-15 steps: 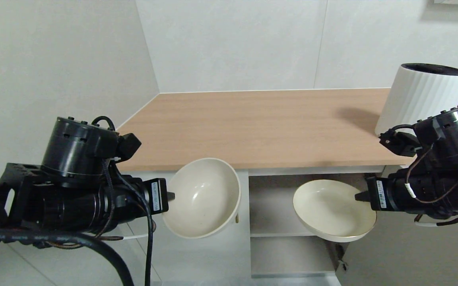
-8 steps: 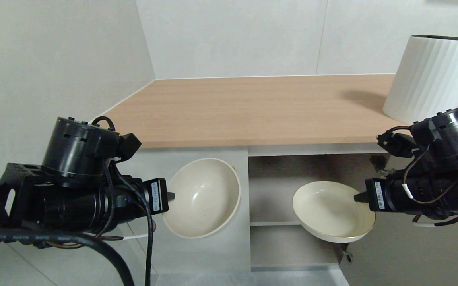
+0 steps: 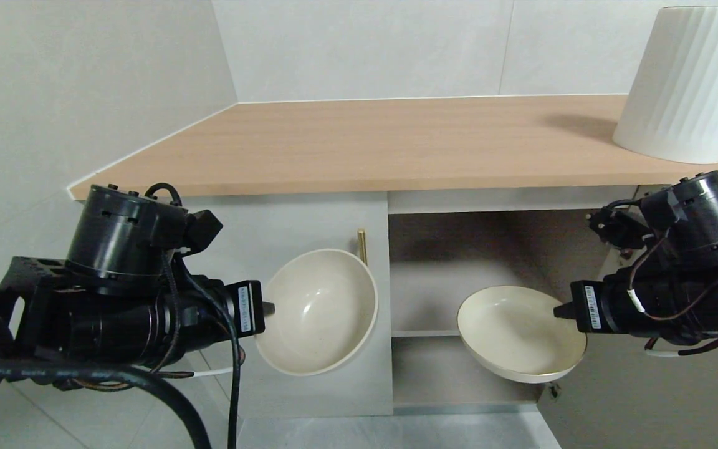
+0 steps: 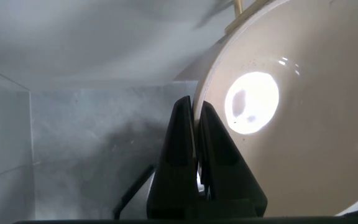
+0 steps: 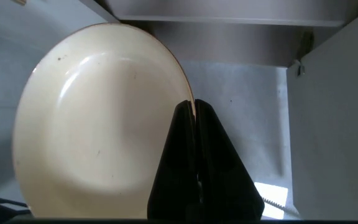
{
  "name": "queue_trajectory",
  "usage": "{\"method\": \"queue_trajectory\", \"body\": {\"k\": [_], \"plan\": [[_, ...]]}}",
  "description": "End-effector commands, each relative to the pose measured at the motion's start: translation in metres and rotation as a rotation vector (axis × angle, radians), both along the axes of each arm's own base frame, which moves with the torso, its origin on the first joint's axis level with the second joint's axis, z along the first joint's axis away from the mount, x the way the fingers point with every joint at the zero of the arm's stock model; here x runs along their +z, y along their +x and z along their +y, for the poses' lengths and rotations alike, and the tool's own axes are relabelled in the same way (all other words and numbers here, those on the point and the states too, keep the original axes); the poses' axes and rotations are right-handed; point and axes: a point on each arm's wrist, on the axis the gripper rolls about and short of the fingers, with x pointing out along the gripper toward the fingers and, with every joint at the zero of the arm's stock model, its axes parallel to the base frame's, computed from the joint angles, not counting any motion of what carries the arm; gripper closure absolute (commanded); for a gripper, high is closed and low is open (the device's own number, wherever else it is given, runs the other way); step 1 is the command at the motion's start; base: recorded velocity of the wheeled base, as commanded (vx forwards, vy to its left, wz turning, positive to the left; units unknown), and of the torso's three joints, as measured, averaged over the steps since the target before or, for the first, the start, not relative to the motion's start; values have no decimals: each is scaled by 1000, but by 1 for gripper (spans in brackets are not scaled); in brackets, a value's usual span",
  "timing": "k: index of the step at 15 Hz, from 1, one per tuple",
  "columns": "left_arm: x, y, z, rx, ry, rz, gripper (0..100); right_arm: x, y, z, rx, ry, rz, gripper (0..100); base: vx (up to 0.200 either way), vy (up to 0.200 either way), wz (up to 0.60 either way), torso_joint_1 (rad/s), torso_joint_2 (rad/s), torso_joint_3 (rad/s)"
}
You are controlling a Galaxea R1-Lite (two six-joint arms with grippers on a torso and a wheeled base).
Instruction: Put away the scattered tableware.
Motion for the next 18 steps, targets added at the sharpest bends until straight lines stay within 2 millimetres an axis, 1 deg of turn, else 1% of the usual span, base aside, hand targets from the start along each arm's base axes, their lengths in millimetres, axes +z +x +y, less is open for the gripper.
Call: {"method": "queue_trajectory", "body": {"k": [1, 3, 5, 7, 8, 9, 10, 13, 14, 15, 18], "plan": [[-1, 0, 0, -1, 3, 3, 100, -2, 2, 1, 1, -4, 8, 100, 0, 0, 0, 0, 0, 0], [-3, 0, -3, -9, 6, 8, 100, -5, 5, 3, 3, -11, 19, 100, 0, 0, 0, 0, 0, 0], [-6, 1, -5, -16, 11, 20, 100, -13, 11, 6, 13, -28, 30, 100, 0, 0, 0, 0, 0, 0], [-6, 1, -6, -17, 11, 20, 100, -26, 22, 11, 10, -26, 27, 100, 0, 0, 0, 0, 0, 0], [-6, 1, -6, -19, 12, 21, 100, -39, 31, 15, 10, -27, 30, 100, 0, 0, 0, 0, 0, 0], [-7, 1, -6, -20, 13, 24, 100, -46, 36, 18, 10, -25, 26, 100, 0, 0, 0, 0, 0, 0], [-8, 0, -8, -29, 16, 28, 100, -66, 49, 24, 2, -27, 25, 100, 0, 0, 0, 0, 0, 0], [-9, 0, -9, -33, 17, 30, 100, -118, 92, 25, -114, -78, -18, 100, 0, 0, 0, 0, 0, 0], [-9, 0, -9, -33, 18, 32, 100, -126, 99, 25, -136, -82, -33, 100, 0, 0, 0, 0, 0, 0], [-9, 0, -9, -31, 19, 31, 100, -146, 115, 24, -183, -76, -77, 100, 0, 0, 0, 0, 0, 0], [-9, 0, -9, -31, 19, 31, 100, -174, 142, 23, -263, -95, -113, 100, 0, 0, 0, 0, 0, 0]]}}
